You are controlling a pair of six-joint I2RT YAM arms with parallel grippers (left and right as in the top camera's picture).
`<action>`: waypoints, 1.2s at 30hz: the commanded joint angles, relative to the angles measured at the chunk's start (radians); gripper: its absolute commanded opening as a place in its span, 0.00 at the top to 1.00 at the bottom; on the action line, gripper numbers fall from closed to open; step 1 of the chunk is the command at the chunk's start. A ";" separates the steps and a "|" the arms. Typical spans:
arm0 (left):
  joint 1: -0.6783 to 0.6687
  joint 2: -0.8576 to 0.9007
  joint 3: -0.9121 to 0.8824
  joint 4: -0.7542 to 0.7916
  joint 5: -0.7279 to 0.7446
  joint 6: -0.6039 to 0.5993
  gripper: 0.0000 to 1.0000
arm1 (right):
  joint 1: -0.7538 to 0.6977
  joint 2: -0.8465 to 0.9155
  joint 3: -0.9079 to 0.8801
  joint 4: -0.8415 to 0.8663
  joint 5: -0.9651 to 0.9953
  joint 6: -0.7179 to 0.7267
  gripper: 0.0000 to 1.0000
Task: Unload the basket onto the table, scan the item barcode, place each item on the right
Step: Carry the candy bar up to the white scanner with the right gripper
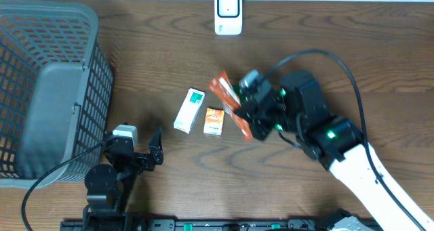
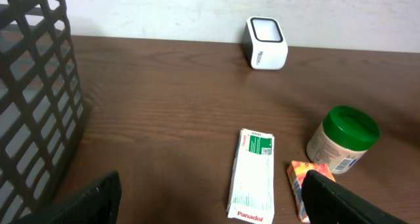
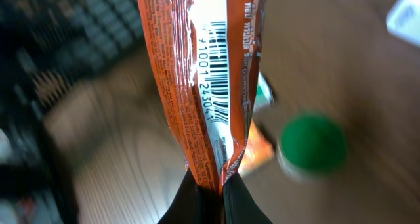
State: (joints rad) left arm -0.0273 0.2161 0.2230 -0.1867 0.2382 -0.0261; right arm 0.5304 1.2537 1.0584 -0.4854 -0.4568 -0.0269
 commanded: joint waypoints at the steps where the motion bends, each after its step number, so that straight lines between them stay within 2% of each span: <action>1: 0.003 -0.003 -0.003 0.000 0.012 -0.002 0.13 | -0.043 0.120 0.086 0.062 -0.086 0.212 0.99; 5: 0.003 -0.003 -0.003 0.000 0.012 -0.002 0.13 | -0.092 0.365 0.277 0.120 -0.249 0.261 0.99; 7: 0.003 -0.003 -0.003 0.000 0.012 -0.002 0.13 | -0.092 0.459 0.391 0.098 -0.221 0.233 0.99; 10: 0.003 -0.003 -0.003 0.000 0.012 -0.002 0.13 | -0.090 0.556 0.554 -0.013 0.003 0.158 0.99; 14: 0.003 -0.003 -0.003 0.000 0.012 -0.002 0.13 | -0.088 0.674 0.762 -0.194 0.321 -0.051 0.99; 17: 0.003 -0.003 -0.003 0.000 0.012 -0.002 0.14 | -0.090 0.742 0.857 -0.262 0.417 -0.178 0.99; 19: 0.003 -0.003 -0.003 0.000 0.012 -0.002 0.13 | -0.097 0.773 0.890 -0.275 0.365 -0.211 0.99; 22: 0.003 -0.003 -0.003 0.000 0.012 -0.002 0.13 | -0.128 0.810 0.906 -0.264 0.098 -0.201 0.99; 24: 0.003 -0.003 -0.003 0.000 0.012 -0.002 0.14 | -0.158 0.842 0.906 -0.212 -0.055 -0.134 0.99; 28: 0.003 -0.003 -0.003 0.000 0.012 -0.002 0.13 | -0.226 0.921 0.906 0.004 -0.414 0.117 0.99; 31: 0.003 -0.003 -0.003 0.000 0.012 -0.002 0.13 | -0.265 1.005 0.906 0.301 -0.619 0.443 0.99; 36: 0.003 -0.003 -0.003 0.000 0.012 -0.002 0.13 | -0.303 1.163 0.906 0.756 -0.689 1.001 0.99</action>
State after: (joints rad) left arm -0.0269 0.2161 0.2226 -0.1867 0.2382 -0.0261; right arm 0.2375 2.3520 1.9514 0.1944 -0.9871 0.5381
